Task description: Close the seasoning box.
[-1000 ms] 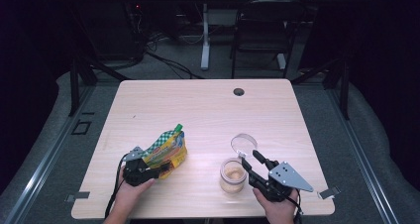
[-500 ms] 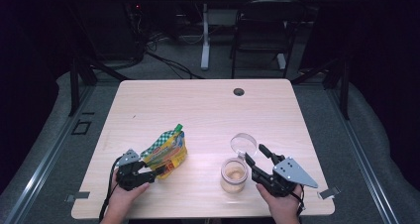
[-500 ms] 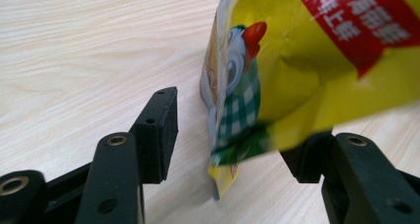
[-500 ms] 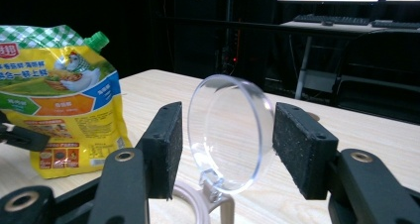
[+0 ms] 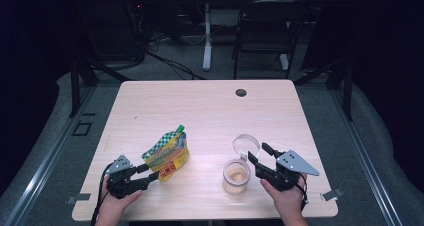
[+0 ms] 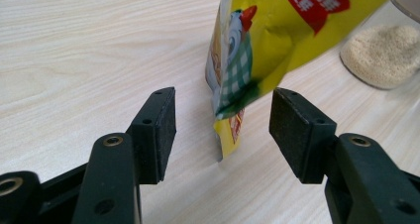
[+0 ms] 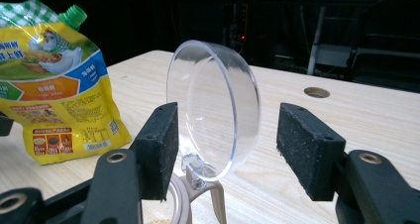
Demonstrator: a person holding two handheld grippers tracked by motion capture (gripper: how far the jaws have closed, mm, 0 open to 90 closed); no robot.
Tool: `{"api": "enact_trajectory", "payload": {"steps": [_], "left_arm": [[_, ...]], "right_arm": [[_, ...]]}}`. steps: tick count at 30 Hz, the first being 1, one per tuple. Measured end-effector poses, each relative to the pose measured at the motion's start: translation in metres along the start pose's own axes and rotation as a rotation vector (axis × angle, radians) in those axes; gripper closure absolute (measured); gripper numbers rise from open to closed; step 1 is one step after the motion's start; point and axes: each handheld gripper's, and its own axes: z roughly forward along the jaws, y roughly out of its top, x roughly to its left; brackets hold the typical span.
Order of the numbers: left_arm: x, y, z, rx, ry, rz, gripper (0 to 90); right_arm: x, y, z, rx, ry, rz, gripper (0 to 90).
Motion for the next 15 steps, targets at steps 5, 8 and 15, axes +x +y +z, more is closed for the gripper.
{"api": "enact_trajectory", "payload": {"steps": [5,8,15], "left_arm": [[-0.0022,-0.0026,-0.0055,-0.005,-0.001,0.006,43.8],[-0.0014,-0.0017,-0.0072,-0.022,-0.002,-0.001,43.8],[-0.0002,-0.0015,-0.0088,-0.027,0.004,-0.008,43.8]], "right_arm": [[-0.0031,0.0017,0.0062,0.013,0.015,-0.006,42.3],[-0.0025,0.0027,0.0055,0.009,0.028,0.01,45.5],[0.0049,0.0055,0.0008,-0.001,0.031,-0.014,49.9]]}}
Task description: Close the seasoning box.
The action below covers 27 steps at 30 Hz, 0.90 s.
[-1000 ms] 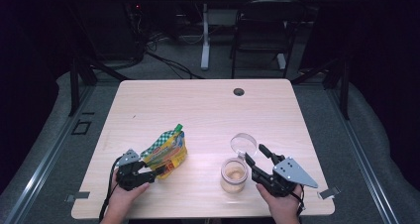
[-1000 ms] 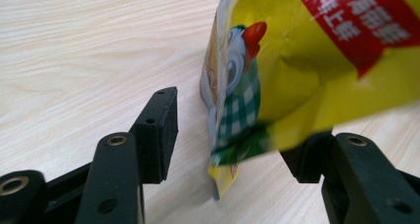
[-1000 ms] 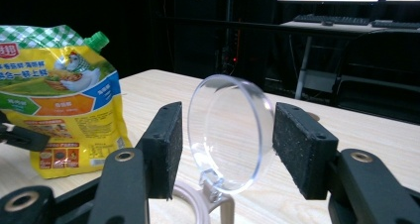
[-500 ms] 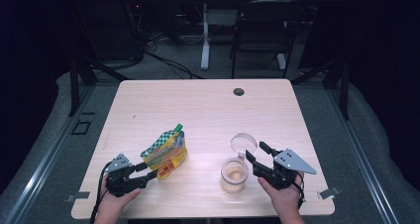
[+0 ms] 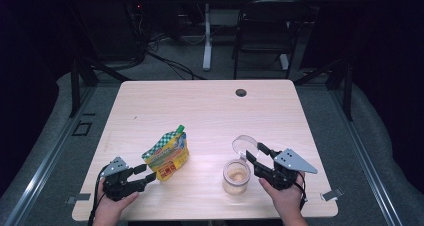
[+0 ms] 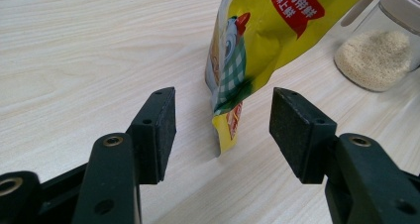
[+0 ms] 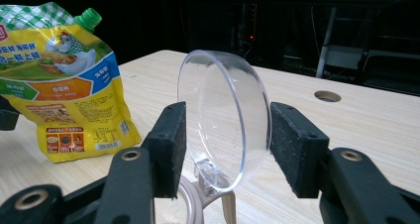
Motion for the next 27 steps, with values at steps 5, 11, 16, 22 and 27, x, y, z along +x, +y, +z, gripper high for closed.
{"api": "enact_trajectory", "payload": {"steps": [5,11,16,22,27], "left_arm": [[-0.001,0.001,0.002,0.016,0.015,0.023,43.8],[-0.005,0.001,0.003,0.03,0.026,0.058,43.8],[-0.007,0.002,0.002,0.018,0.023,0.063,43.9],[-0.007,0.002,0.0,0.017,0.022,0.062,43.9],[-0.005,0.002,-0.003,0.01,0.029,0.052,43.9]], "right_arm": [[0.005,0.003,-0.004,0.009,0.001,-0.007,52.5],[0.015,0.008,-0.008,0.041,0.019,-0.045,53.4],[0.02,0.01,-0.011,0.074,0.04,-0.042,52.4],[0.03,0.004,-0.021,0.13,0.055,-0.094,44.9],[0.033,-0.003,-0.027,0.165,0.067,-0.093,38.4]]}}
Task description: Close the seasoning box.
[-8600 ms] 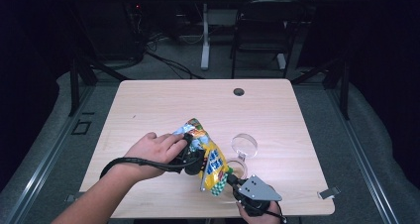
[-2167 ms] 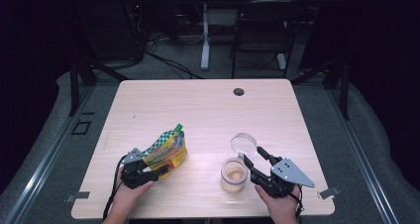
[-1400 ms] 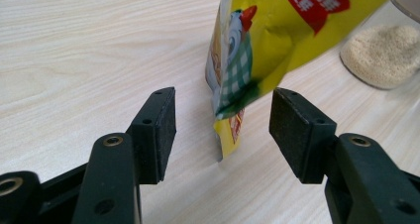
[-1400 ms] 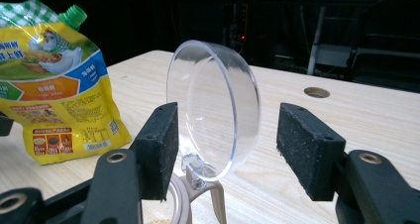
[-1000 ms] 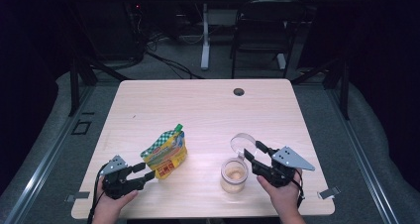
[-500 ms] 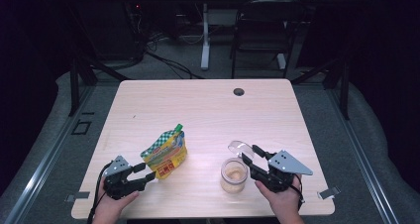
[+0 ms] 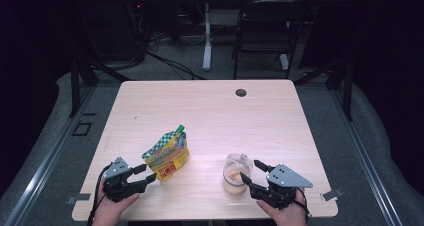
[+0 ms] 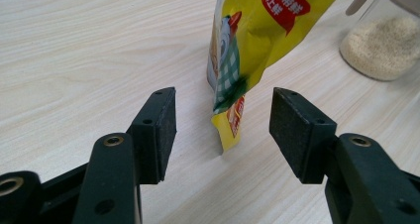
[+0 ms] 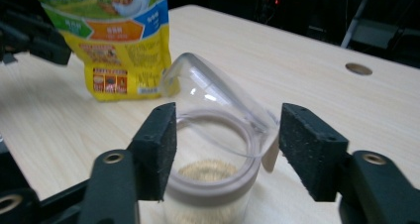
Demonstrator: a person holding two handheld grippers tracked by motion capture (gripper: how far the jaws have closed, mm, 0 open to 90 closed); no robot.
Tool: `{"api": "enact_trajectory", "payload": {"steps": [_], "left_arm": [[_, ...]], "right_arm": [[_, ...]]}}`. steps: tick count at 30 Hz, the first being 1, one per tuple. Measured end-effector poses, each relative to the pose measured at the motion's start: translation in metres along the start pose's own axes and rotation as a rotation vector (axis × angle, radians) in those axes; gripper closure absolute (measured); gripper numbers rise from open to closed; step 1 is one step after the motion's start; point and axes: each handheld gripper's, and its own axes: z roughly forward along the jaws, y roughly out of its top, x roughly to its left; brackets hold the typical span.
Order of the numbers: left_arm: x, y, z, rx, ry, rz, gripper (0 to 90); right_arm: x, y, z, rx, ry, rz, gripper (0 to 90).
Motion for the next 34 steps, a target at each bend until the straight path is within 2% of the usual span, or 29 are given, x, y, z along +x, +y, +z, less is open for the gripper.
{"api": "enact_trajectory", "payload": {"steps": [3,5,10,15,18,22,24,25,29,30,34], "left_arm": [[0.0,0.0,-0.003,-0.008,0.006,0.001,43.9],[0.0,-0.001,-0.004,-0.008,0.014,0.003,43.9],[0.003,-0.001,-0.006,-0.016,0.018,-0.009,44.0],[0.005,-0.001,-0.005,-0.014,0.023,-0.008,43.9],[0.006,-0.001,-0.005,-0.013,0.031,-0.009,44.0],[0.007,-0.001,-0.005,-0.009,0.043,0.0,44.0],[0.007,-0.001,-0.005,-0.009,0.043,-0.004,44.0],[0.007,-0.001,-0.004,-0.008,0.043,-0.003,44.0],[0.006,-0.001,-0.004,-0.004,0.04,-0.003,44.0],[0.006,0.0,-0.005,-0.007,0.039,-0.004,44.0],[0.007,-0.001,-0.006,-0.007,0.04,-0.013,43.9]], "right_arm": [[0.001,-0.005,-0.003,0.044,-0.02,-0.019,38.8],[0.001,-0.01,-0.006,0.046,-0.021,-0.018,38.8],[-0.009,-0.02,-0.011,0.016,-0.039,0.066,39.9],[-0.017,-0.023,-0.013,0.003,-0.067,0.081,40.2],[-0.025,-0.027,-0.015,0.023,-0.087,0.096,40.1],[-0.038,-0.035,-0.013,0.049,-0.111,0.154,40.2],[-0.049,-0.04,-0.014,0.057,-0.135,0.21,40.3],[-0.049,-0.04,-0.014,0.057,-0.135,0.21,40.3],[-0.061,-0.046,-0.015,0.067,-0.164,0.262,40.6],[-0.064,-0.049,-0.015,0.064,-0.167,0.294,40.6],[-0.066,-0.05,-0.017,0.059,-0.189,0.316,40.5]]}}
